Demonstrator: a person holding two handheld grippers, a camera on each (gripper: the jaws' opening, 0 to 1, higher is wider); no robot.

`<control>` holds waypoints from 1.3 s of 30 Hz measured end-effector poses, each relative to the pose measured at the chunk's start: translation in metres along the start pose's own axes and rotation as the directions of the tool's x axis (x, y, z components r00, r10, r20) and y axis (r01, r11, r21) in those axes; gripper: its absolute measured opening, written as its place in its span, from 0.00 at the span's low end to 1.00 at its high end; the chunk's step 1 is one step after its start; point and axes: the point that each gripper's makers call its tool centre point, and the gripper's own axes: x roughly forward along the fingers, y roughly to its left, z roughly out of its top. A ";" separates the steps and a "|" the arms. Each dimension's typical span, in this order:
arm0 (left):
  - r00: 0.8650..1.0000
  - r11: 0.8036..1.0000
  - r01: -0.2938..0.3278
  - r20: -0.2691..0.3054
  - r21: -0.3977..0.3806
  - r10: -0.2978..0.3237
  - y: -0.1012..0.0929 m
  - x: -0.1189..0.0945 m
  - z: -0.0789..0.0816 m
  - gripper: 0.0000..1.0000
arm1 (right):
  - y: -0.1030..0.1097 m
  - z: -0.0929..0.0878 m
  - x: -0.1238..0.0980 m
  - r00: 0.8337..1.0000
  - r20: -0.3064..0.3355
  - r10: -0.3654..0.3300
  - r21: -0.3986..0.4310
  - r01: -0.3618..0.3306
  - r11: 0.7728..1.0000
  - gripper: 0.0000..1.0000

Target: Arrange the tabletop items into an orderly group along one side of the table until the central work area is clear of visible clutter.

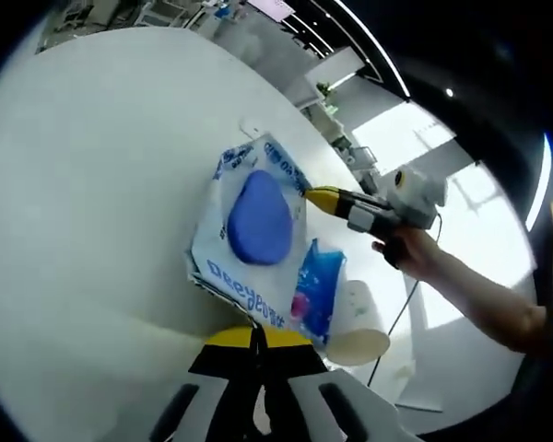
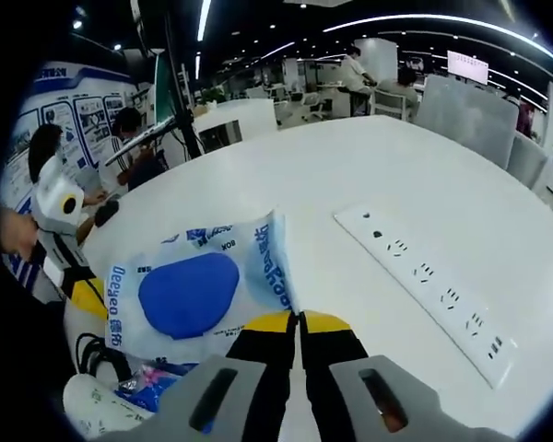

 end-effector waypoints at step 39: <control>0.995 0.970 0.007 0.093 0.245 -0.030 -0.041 0.033 0.112 0.00 | -0.044 -0.037 -0.110 0.929 0.149 -0.338 0.382 0.261 0.886 0.00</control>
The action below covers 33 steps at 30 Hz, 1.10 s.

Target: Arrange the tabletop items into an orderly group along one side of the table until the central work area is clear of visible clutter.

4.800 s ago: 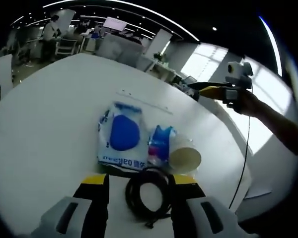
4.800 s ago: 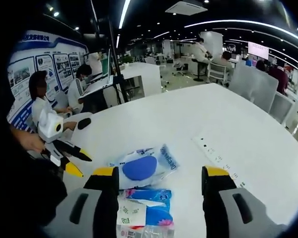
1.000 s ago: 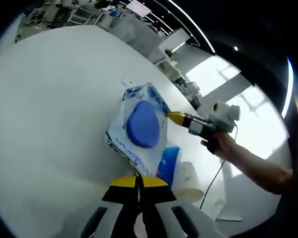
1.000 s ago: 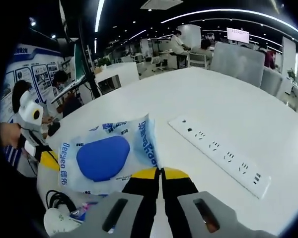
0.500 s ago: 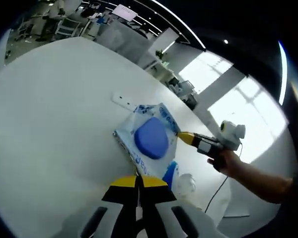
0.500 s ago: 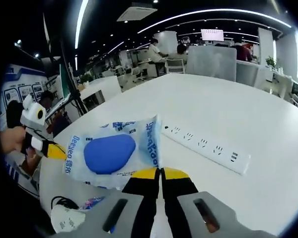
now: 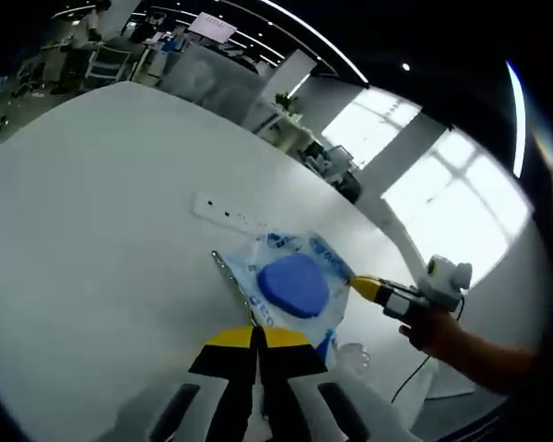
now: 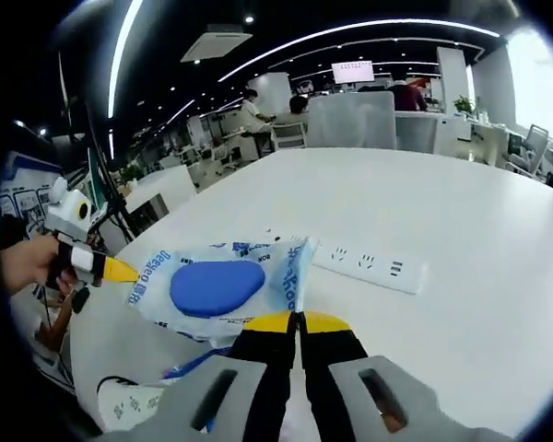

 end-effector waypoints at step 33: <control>1.000 0.997 -0.015 0.013 0.073 0.014 -0.001 0.088 0.023 0.00 | -0.031 -0.048 -0.020 0.983 -0.032 -0.181 0.050 0.183 0.982 0.00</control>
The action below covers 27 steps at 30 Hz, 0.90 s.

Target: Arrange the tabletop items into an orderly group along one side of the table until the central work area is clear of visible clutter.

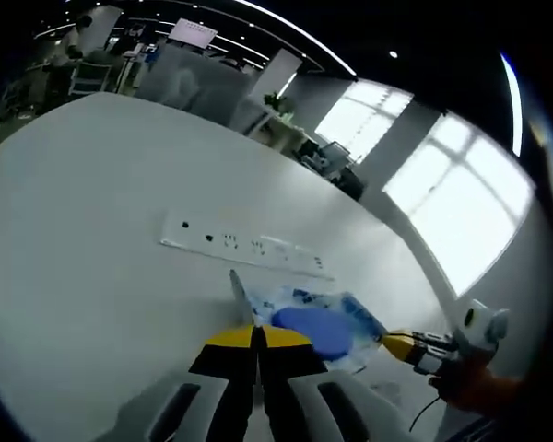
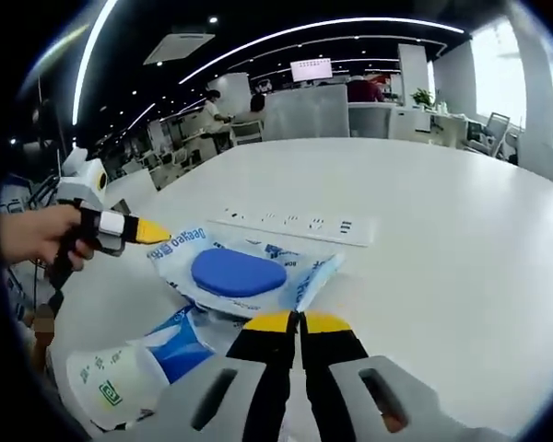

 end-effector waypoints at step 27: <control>0.998 0.980 -0.039 -0.031 0.194 0.046 0.018 -0.006 -0.014 0.02 | 0.012 -0.020 0.000 0.997 -0.051 0.061 -0.015 -0.062 0.998 0.09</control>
